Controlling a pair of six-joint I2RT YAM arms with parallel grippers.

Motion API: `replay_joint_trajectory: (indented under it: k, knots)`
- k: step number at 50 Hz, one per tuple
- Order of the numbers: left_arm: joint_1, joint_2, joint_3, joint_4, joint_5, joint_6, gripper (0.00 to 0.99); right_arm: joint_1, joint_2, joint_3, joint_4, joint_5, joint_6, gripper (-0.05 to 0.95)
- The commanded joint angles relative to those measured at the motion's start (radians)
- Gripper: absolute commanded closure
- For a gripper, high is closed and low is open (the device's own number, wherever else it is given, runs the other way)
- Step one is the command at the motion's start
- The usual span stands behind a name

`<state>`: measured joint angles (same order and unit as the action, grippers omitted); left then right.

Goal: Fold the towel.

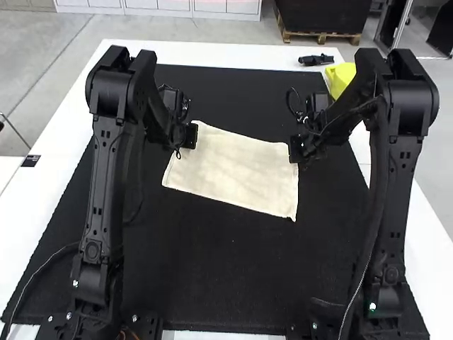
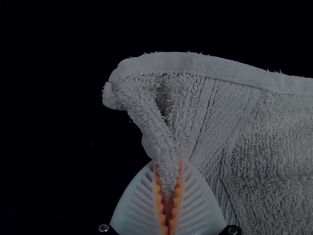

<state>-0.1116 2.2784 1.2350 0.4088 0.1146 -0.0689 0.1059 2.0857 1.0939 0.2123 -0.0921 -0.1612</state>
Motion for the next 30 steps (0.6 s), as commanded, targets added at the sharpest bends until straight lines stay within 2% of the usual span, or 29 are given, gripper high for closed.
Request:
replay_joint_trajectory:
  k: [1, 14, 30]
  knots:
    - [0.021, -0.013, -0.052, -0.039, -0.058, -0.011, 0.972, -0.029, 0.02, -0.002, -0.028, -0.055, 0.02, 0.91]
    - [0.026, -0.037, -0.051, -0.057, -0.058, 0.003, 0.972, -0.045, -0.013, -0.025, -0.025, -0.084, 0.026, 0.91]
    - [0.032, -0.138, -0.055, -0.111, -0.059, 0.011, 0.972, -0.021, -0.177, -0.075, -0.022, -0.057, 0.022, 0.91]
